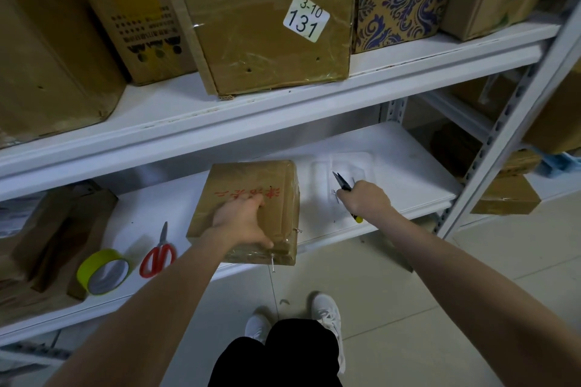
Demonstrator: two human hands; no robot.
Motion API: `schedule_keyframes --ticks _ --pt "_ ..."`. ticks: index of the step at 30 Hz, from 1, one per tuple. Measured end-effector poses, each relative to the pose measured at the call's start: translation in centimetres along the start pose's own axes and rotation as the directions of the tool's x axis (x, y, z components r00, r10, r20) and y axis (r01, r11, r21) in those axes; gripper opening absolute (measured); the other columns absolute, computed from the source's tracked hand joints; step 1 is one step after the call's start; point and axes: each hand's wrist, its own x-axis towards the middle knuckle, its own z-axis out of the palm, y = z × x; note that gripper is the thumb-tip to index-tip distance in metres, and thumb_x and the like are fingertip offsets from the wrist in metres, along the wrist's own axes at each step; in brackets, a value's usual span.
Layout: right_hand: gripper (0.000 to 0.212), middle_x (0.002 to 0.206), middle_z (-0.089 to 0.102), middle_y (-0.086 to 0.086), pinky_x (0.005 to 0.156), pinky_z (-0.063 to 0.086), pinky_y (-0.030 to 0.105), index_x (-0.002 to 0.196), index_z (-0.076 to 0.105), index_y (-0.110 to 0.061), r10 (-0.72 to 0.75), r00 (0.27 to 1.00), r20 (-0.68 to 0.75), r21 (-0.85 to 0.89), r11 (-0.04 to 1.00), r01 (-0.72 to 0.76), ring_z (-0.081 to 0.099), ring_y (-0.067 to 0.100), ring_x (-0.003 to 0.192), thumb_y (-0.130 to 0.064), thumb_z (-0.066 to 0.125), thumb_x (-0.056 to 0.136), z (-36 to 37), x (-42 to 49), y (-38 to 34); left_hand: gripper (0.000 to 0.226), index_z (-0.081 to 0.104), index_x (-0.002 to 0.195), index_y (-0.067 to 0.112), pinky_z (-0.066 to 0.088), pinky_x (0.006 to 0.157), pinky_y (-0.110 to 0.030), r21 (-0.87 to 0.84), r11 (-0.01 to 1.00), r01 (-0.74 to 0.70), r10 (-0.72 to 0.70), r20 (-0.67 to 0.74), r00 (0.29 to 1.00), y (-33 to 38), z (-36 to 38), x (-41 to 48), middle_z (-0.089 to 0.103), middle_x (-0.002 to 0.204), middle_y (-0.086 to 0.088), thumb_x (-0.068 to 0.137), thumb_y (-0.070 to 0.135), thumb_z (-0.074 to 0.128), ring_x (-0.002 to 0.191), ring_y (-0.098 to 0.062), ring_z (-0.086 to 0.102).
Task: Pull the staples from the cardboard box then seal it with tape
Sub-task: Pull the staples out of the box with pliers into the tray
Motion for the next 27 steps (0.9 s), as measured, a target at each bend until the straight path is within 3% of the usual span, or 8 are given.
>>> schedule_keyframes --ticks 3,6,9,13,15,17,19,27 --pt "0.036 0.062 0.055 0.005 0.059 0.044 0.03 0.065 0.051 -0.009 -0.056 0.987 0.15 0.233 0.972 0.02 0.053 0.023 0.06 -0.039 0.05 0.085 0.9 -0.7 -1.5 0.093 0.043 0.131 0.03 0.048 0.096 -0.04 0.033 0.999 0.008 -0.008 -0.006 1.0 0.3 -0.1 0.1 0.051 0.131 0.004 0.053 0.063 0.08 0.118 -0.02 0.052" --pt "0.027 0.072 0.054 0.01 0.064 0.051 0.033 0.079 0.051 -0.006 -0.013 0.888 0.459 0.478 0.847 -0.234 0.052 0.025 0.061 -0.032 0.051 0.084 1.8 -1.4 -2.3 0.092 0.044 0.13 0.03 0.05 0.093 -0.038 0.035 0.999 0.012 -0.011 -0.019 1.0 0.6 0.0 0.1 0.053 0.129 0.004 0.053 0.065 0.078 0.115 -0.02 0.054" --pt "0.014 0.072 0.047 0.01 0.055 0.046 0.027 0.08 0.044 -0.007 -0.018 0.744 0.668 0.463 0.792 -0.397 0.046 0.022 0.058 -0.018 0.043 0.089 2.5 -2.3 -1.9 0.092 0.045 0.13 0.03 0.05 0.092 -0.039 0.031 0.999 0.017 -0.016 -0.024 1.0 0.5 0.0 0.0 0.053 0.129 0.004 0.052 0.067 0.077 0.114 -0.02 0.055" --pt "0.021 0.078 0.053 0.012 0.049 0.052 0.025 0.09 0.051 -0.003 0.035 0.672 0.74 0.384 0.798 -0.464 0.054 0.023 0.063 -0.023 0.044 0.092 3.0 -3.2 -0.5 0.092 0.046 0.13 0.03 0.051 0.091 -0.039 0.018 0.999 0.032 -0.031 -0.016 0.999 0.4 -0.1 -0.1 0.055 0.128 0.003 0.052 0.067 0.078 0.112 -0.021 0.055" --pt "0.027 0.079 0.056 0.012 0.052 0.054 0.026 0.086 0.054 -0.001 0.035 0.564 0.825 0.323 0.79 -0.522 0.058 0.025 0.066 -0.027 0.045 0.088 3.3 -3.5 -0.1 0.093 0.046 0.131 0.029 0.051 0.091 -0.039 0.009 0.999 0.041 -0.041 -0.017 0.999 0.5 -0.2 0.0 0.055 0.128 0.003 0.052 0.066 0.078 0.113 -0.021 0.055" --pt "0.032 0.081 0.059 0.012 0.062 0.054 0.031 0.087 0.057 0.0 0.018 0.515 0.857 0.297 0.8 -0.521 0.061 0.025 0.071 -0.03 0.045 0.086 4.0 -3.5 0.2 0.093 0.047 0.13 0.029 0.05 0.092 -0.04 0.001 0.999 0.055 -0.055 -0.031 0.998 0.5 -0.1 0.0 0.055 0.129 0.003 0.052 0.068 0.077 0.114 -0.021 0.054" --pt "0.034 0.082 0.06 0.013 0.07 0.053 0.035 0.088 0.058 0.0 0.004 0.514 0.858 0.312 0.791 -0.527 0.061 0.025 0.074 -0.031 0.045 0.085 4.7 -3.6 0.2 0.093 0.048 0.129 0.029 0.049 0.092 -0.038 -0.015 0.997 0.073 -0.073 -0.047 0.996 0.4 0.0 0.1 0.055 0.128 0.003 0.051 0.07 0.075 0.115 -0.021 0.053" --pt "0.036 0.076 0.057 0.012 0.073 0.051 0.032 0.079 0.056 -0.002 -0.117 0.578 0.807 0.492 0.675 -0.55 0.058 0.025 0.07 -0.032 0.038 0.087 6.2 -3.1 -1.2 0.094 0.049 0.128 0.029 0.049 0.091 -0.038 -0.023 0.996 0.087 -0.088 -0.028 0.996 0.3 -0.1 0.5 0.057 0.125 0.002 0.048 0.071 0.075 0.113 -0.021 0.053"
